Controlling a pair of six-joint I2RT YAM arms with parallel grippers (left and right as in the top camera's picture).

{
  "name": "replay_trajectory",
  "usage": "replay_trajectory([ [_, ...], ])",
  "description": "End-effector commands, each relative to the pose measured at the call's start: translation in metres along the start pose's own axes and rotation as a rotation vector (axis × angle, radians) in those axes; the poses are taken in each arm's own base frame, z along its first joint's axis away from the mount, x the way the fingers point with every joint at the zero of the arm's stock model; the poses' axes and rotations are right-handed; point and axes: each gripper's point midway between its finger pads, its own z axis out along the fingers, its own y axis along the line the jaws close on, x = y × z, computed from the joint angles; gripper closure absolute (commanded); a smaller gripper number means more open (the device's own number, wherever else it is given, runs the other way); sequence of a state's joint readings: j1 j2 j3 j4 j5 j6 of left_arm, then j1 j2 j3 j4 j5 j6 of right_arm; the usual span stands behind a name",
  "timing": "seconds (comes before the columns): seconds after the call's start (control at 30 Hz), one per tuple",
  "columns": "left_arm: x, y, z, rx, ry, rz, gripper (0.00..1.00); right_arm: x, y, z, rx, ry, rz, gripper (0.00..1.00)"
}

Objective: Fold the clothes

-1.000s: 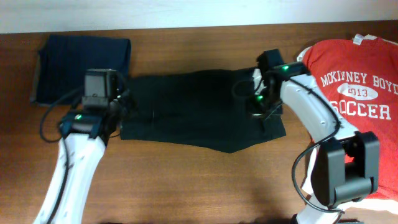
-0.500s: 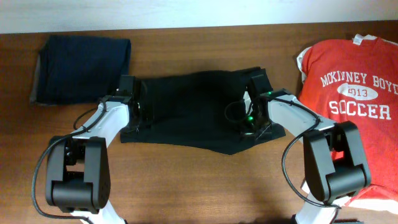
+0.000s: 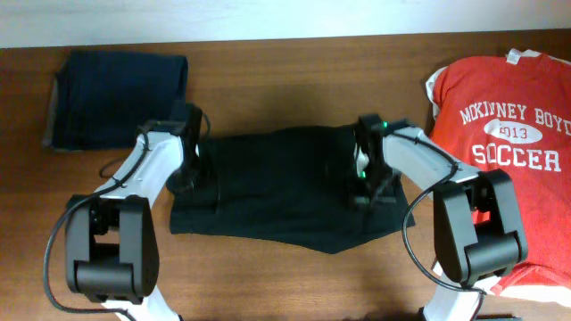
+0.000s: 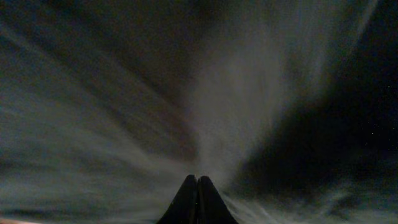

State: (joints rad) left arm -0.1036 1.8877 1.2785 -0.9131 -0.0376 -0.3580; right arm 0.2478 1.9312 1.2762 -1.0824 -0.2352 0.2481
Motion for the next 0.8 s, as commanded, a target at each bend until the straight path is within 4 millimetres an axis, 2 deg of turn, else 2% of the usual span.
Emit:
replay_trajectory([
  [0.0,-0.061,-0.018,-0.069,0.091,-0.255,0.000,1.00,-0.045,0.031,-0.063,-0.062,-0.175,-0.083,0.96],
  [0.07,-0.073,-0.030,-0.071,0.153,-0.296,0.005,1.00,-0.070,0.037,-0.088,-0.050,-0.288,-0.103,0.96],
  [0.1,-0.075,-0.034,-0.064,0.166,-0.290,0.008,1.00,-0.082,0.034,-0.091,-0.022,-0.339,-0.105,0.96],
  [0.13,-0.076,-0.035,-0.049,0.160,-0.275,0.008,1.00,-0.091,0.029,-0.087,0.007,-0.367,-0.100,0.96],
  [0.17,-0.078,-0.036,-0.036,0.154,-0.261,0.008,1.00,-0.096,0.024,-0.083,0.034,-0.382,-0.096,0.96],
  [0.23,-0.080,-0.038,0.002,0.137,-0.214,0.008,1.00,-0.114,0.001,-0.067,0.147,-0.431,-0.073,0.96],
  [0.3,-0.079,-0.035,0.041,0.110,-0.163,0.003,1.00,-0.125,-0.003,-0.044,0.147,-0.440,-0.072,0.96],
  [0.33,-0.079,-0.034,0.054,0.104,-0.148,0.000,1.00,-0.131,-0.004,-0.032,0.146,-0.445,-0.073,0.96],
  [0.37,-0.079,-0.030,0.071,0.073,-0.136,-0.003,1.00,-0.143,-0.004,-0.021,0.138,-0.477,-0.077,0.96],
  [0.4,-0.079,-0.025,0.079,0.042,-0.136,-0.005,1.00,-0.155,-0.004,-0.013,0.131,-0.518,-0.080,0.96],
  [0.47,-0.081,-0.015,0.082,-0.017,-0.150,-0.008,1.00,-0.175,-0.003,-0.004,0.128,-0.575,-0.083,0.96],
  [0.53,-0.090,-0.004,0.070,-0.077,-0.198,-0.012,1.00,-0.180,-0.001,-0.014,0.124,-0.608,-0.085,0.96],
  [0.57,-0.099,0.002,0.050,-0.110,-0.256,-0.018,1.00,-0.182,0.003,-0.025,0.117,-0.631,-0.088,0.96],
  [0.63,-0.108,0.002,0.014,-0.090,-0.326,-0.030,1.00,-0.182,0.010,-0.055,0.107,-0.670,-0.091,0.96],
  [0.67,-0.110,0.000,-0.010,-0.068,-0.365,-0.034,1.00,-0.179,0.014,-0.073,0.102,-0.687,-0.094,0.96],
  [0.7,-0.109,0.002,-0.055,-0.039,-0.431,-0.068,1.00,-0.168,0.024,-0.101,0.068,-0.702,-0.106,0.96],
  [0.73,-0.100,0.007,-0.089,-0.017,-0.468,-0.113,1.00,-0.154,0.039,-0.117,-0.005,-0.692,-0.134,0.96],
  [0.77,-0.092,0.013,-0.113,-0.004,-0.492,-0.137,1.00,-0.137,0.051,-0.131,-0.072,-0.680,-0.160,0.96],
])
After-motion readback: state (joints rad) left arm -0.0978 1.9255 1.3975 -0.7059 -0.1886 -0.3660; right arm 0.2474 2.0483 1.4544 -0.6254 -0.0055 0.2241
